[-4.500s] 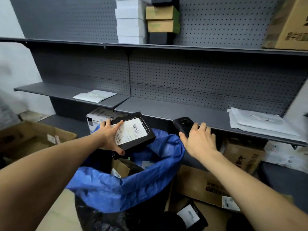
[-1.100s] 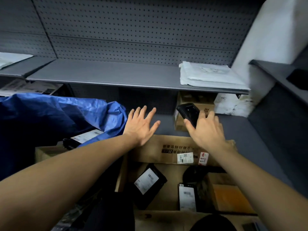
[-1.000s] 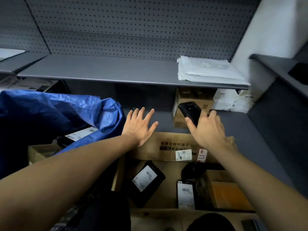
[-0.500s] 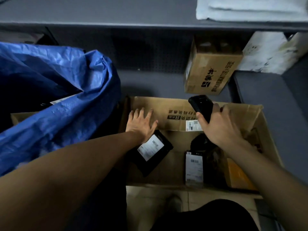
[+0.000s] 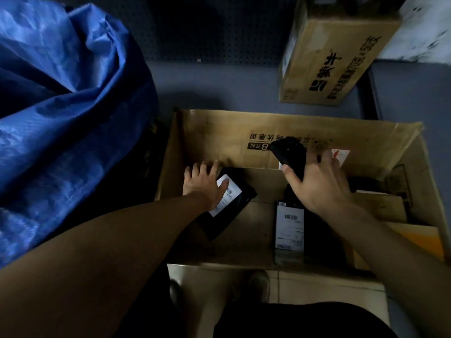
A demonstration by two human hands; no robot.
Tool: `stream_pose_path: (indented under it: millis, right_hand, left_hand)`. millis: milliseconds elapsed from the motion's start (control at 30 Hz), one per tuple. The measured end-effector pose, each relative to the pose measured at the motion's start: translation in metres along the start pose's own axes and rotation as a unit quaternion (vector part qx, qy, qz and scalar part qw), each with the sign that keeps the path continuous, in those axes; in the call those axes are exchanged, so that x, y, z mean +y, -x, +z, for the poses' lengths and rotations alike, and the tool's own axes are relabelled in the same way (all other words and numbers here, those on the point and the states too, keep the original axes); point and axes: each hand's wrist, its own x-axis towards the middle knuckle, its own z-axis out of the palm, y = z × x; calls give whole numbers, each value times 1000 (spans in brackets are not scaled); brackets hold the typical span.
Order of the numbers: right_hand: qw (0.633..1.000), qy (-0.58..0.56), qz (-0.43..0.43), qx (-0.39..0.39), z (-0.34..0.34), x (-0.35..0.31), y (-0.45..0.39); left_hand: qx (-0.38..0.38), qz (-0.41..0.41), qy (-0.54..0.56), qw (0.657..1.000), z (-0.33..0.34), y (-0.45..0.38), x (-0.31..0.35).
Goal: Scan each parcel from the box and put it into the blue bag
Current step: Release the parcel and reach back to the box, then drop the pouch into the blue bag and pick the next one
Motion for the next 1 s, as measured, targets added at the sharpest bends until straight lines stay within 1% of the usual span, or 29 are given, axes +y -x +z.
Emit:
stream_pose_path:
  millis: [100, 233, 400, 567, 767, 900, 1000]
  right_hand:
    - [1000, 0, -1, -10, 9, 5, -5]
    - [1000, -11, -7, -15, 23, 15, -7]
    - [998, -45, 11, -35, 40, 29, -10]
    - [997, -68, 18, -33, 58, 39, -13]
    - [996, -78, 27, -33, 75, 40, -18]
    - [996, -76, 26, -31, 85, 38, -21]
    - [995, -84, 30, -32, 91, 38, -22]
  left_hand:
    - [-9, -9, -14, 1000, 23, -4, 6]
    - [-16, -29, -3, 999, 59, -13, 15]
    - [-61, -60, 21, 996, 95, -23, 25]
    - [-99, -70, 2, 993, 122, -36, 26]
    - [-126, -113, 29, 985, 150, -51, 25]
    - [-133, -135, 49, 981, 160, -64, 24]
    - [-137, -148, 42, 979, 167, -73, 21]
